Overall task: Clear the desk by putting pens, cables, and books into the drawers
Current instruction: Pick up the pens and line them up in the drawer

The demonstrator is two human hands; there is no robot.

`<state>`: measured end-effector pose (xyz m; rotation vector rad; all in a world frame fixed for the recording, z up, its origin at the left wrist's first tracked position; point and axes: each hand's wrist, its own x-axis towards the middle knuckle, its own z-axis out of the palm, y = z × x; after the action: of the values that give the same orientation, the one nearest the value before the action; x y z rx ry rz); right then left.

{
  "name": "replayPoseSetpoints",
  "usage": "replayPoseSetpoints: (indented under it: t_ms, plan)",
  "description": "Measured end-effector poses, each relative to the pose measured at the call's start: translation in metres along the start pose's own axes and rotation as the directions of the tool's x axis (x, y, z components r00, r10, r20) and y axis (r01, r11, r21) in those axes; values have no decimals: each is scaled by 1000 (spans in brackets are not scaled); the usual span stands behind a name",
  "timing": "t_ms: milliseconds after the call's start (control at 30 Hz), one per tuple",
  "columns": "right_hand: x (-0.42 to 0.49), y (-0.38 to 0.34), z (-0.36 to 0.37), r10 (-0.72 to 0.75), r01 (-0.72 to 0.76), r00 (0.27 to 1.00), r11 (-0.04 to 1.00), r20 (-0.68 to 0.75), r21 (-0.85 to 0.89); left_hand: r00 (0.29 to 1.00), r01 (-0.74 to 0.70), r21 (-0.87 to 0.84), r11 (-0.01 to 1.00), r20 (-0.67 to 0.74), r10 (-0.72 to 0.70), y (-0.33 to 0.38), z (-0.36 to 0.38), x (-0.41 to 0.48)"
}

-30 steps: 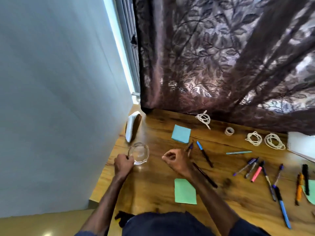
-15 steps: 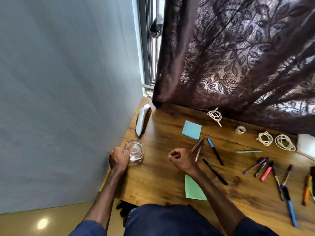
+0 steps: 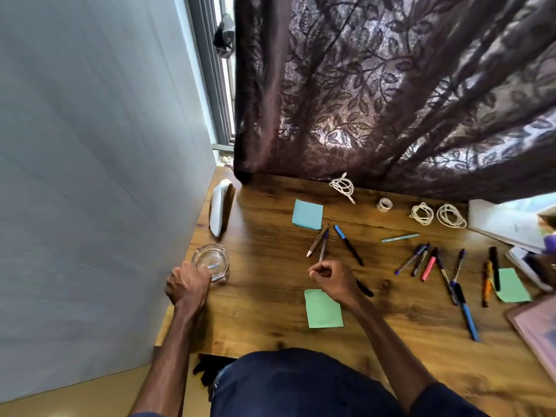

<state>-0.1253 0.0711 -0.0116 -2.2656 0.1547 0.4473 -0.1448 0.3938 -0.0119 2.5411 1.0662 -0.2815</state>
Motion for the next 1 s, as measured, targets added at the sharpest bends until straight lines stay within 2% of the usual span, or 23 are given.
replayPoseSetpoints:
  t_ms: [100, 233, 367, 533, 667, 800, 900, 1000]
  plan:
    - [-10, 13, -13, 56, -54, 997, 998, -47, 40, 1000, -25, 21, 999, -10, 26, 16, -3, -12]
    - [-20, 32, -27, 93, -85, 991, 993, -95, 81, 980, -195, 2, 981, -36, 194, 50, 1, -35]
    - [-33, 46, -39, 125, -113, 985, 988, -118, 104, 939, -341, 38, 939, 60, 339, 78, 17, -51]
    - [-43, 65, -59, 125, -117, 980, 991, -154, 61, 882, -467, 54, 883, 101, 460, 104, 38, -72]
    - [-40, 75, -79, 159, -150, 969, 987, -187, 66, 845, -531, 78, 844, 129, 520, 120, 58, -78]
    - [-15, 70, -86, 219, -215, 963, 976, -159, 43, 827, -559, 79, 825, 120, 549, 137, 61, -82]
    - [22, 60, -82, 168, -169, 980, 986, -106, -5, 832, -550, 75, 832, 140, 537, 151, 64, -78]
    - [59, 30, -75, 121, -133, 985, 986, -122, -96, 834, -543, 51, 838, 147, 532, 162, 65, -74]
